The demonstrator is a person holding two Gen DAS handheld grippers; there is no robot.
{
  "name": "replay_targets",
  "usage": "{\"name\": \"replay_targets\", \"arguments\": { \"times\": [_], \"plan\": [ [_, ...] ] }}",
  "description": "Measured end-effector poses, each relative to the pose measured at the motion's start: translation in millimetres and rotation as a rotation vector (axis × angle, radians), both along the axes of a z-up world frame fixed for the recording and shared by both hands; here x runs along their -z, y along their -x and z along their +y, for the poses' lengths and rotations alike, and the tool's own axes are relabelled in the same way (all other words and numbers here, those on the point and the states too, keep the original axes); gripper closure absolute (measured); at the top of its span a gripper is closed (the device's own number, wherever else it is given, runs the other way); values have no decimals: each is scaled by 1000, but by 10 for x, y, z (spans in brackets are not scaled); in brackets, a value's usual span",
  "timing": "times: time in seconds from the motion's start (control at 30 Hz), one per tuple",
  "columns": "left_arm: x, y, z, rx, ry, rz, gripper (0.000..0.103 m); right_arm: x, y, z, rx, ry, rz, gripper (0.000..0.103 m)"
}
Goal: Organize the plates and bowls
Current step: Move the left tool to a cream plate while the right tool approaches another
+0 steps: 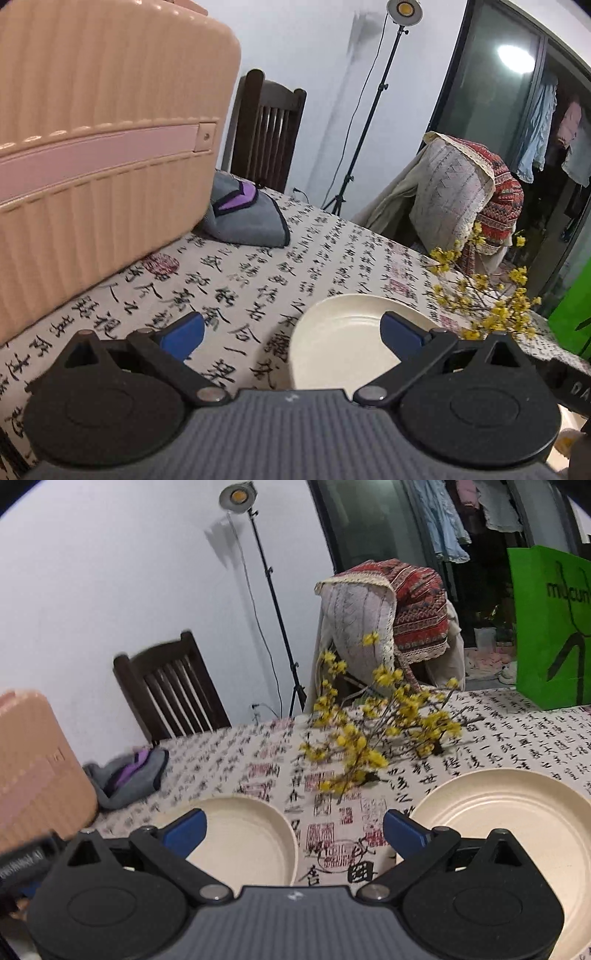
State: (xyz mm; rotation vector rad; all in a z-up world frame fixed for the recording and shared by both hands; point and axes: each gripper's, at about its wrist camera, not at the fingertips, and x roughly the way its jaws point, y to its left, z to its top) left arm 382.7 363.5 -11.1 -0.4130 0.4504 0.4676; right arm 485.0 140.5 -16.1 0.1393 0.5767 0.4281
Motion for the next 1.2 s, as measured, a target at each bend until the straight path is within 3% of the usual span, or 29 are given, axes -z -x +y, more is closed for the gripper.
{"name": "replay_targets", "arguments": {
  "times": [0.43,0.7,0.93,1.2],
  "plan": [
    [119,-66,-32,24,-8,21,0,72,-264,5,-134,2,107,5],
    [208,-130,-97,48,-38,57,0,326,-465,-112,-170,-93,178,27],
    [230,-135,-102,51,-35,59,0,343,-459,-70,-203,-106,172,32],
    [245,-145,-113,59,-41,59,3,366,-456,-76,-208,-109,153,48]
  ]
}}
